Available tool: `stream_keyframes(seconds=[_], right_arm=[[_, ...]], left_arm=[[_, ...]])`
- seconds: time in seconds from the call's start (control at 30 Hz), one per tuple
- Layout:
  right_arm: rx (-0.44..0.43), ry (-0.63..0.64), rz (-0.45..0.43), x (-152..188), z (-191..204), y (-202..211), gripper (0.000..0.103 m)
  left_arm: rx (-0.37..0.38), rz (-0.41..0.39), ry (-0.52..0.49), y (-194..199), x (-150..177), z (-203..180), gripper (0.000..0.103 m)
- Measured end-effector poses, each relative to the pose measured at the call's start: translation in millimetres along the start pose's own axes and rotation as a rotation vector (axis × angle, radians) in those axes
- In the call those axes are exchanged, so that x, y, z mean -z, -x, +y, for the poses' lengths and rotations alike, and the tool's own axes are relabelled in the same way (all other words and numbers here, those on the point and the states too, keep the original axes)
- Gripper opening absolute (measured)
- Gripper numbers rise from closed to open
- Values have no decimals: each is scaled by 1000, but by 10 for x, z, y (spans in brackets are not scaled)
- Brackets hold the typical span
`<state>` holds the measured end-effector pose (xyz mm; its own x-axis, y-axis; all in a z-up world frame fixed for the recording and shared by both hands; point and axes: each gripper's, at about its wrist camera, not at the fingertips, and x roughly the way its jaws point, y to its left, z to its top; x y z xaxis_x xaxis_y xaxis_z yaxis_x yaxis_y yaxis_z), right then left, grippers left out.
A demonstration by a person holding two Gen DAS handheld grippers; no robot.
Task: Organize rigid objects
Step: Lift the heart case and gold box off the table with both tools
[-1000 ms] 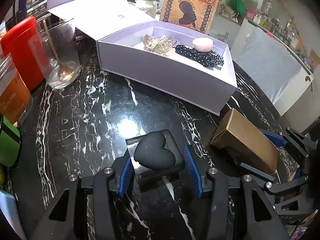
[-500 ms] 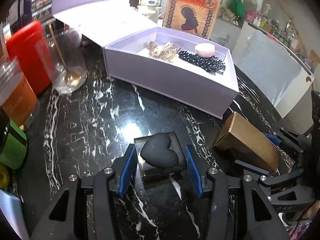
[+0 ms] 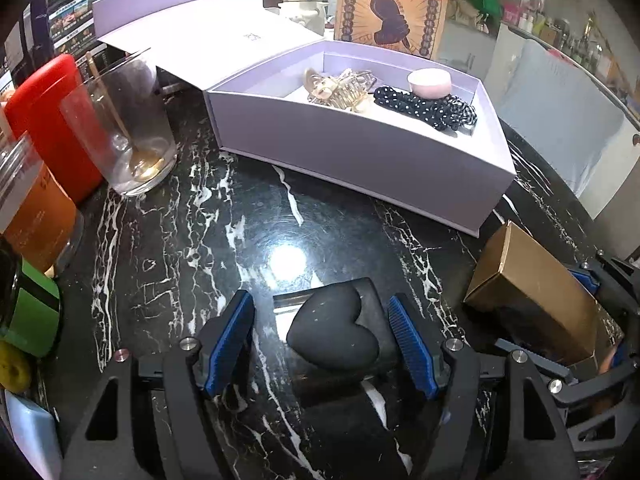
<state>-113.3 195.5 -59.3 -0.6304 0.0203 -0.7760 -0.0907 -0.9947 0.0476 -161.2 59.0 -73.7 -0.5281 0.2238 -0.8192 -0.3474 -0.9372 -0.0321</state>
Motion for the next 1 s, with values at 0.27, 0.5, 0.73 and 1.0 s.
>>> stream_keyframes(seconds=[0.27,0.5,0.73,1.0], right_arm=[[27,10,-17,-9,11,9,46],[-33,-19,-14,17,-14,53,43],[-39,-35,-11,70,-17,112,43],[-1,-35,-36,135,-34,282,43]], left_arm=[[40,-46,52,90,85,61,44],[78,-39,70,129,125,95,42],[121,-36,88,191,162,44,42],[94,-79,35,387,164,-90,42]])
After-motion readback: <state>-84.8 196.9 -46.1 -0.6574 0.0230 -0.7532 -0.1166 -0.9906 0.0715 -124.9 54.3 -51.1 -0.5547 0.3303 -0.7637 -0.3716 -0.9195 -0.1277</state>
